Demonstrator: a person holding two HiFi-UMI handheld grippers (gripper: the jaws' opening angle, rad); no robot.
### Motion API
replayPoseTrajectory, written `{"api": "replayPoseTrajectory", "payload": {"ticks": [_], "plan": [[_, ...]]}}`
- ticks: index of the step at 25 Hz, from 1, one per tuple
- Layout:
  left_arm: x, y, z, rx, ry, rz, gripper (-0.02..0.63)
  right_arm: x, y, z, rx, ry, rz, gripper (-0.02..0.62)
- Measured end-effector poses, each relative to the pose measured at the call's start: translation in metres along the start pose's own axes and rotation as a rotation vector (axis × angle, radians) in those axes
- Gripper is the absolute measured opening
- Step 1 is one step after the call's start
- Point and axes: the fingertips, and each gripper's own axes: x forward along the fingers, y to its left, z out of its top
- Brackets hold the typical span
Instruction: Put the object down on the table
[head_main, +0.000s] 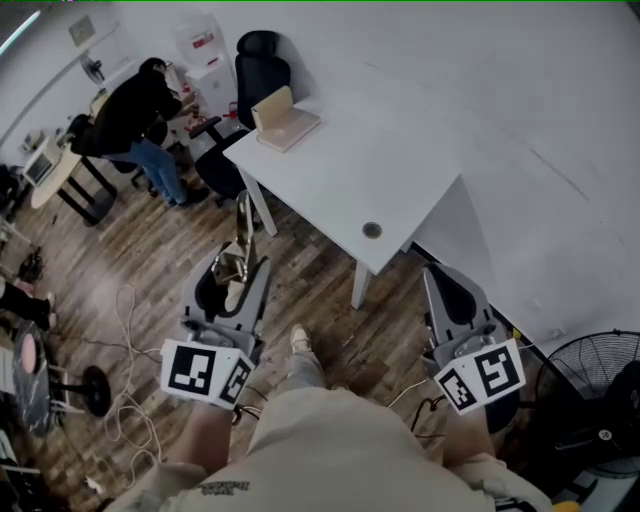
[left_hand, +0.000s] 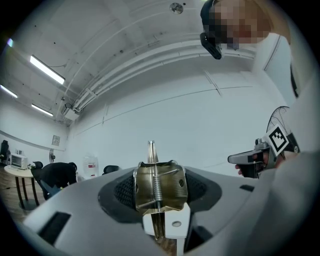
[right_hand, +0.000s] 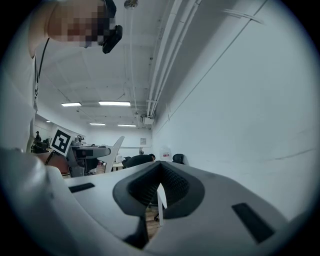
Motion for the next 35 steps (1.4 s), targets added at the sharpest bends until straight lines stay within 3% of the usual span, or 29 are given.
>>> {"api": "replayPoseTrajectory", "payload": {"ticks": [11, 20, 35], "plan": [[0.033, 0.032, -0.02, -0.016, 0.012, 0.012, 0.231, 0.057, -0.021, -0.012, -0.075, 0.029, -0.004, 0.023], [0.091, 0.085, -0.042, -0.043, 0.027, -0.005, 0.232, 0.13, -0.035, -0.026, -0.082, 0.068, -0.02, 0.023], [0.215, 0.221, -0.062, -0.046, 0.064, -0.099, 0.232, 0.297, -0.048, -0.036, -0.052, 0.128, -0.106, 0.023]]}}
